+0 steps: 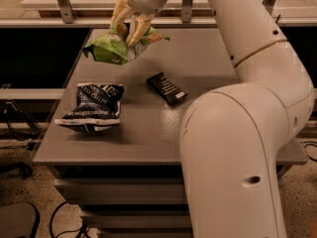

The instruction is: Move green rice chip bag near blue chip bag

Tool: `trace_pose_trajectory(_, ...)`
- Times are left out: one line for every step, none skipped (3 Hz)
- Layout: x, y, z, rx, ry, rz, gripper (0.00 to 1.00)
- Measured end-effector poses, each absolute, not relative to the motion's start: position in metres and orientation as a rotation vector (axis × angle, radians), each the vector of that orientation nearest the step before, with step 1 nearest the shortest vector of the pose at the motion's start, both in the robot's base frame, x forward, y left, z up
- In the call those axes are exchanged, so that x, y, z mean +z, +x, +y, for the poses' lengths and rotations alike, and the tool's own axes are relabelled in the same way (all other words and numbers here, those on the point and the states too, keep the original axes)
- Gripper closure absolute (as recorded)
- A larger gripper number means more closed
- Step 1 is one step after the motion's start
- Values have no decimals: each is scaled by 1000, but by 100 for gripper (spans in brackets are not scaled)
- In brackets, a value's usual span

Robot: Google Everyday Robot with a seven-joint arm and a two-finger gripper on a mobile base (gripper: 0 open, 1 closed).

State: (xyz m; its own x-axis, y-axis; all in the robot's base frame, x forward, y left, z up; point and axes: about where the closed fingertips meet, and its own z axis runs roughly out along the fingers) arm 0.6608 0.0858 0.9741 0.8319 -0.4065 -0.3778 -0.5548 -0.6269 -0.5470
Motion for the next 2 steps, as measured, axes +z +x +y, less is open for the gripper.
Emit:
trace_pose_trajectory(968, 652, 101, 332, -2348, 668, 87)
trace_pose_trajectory(963, 645, 110, 367, -2356, 649, 62)
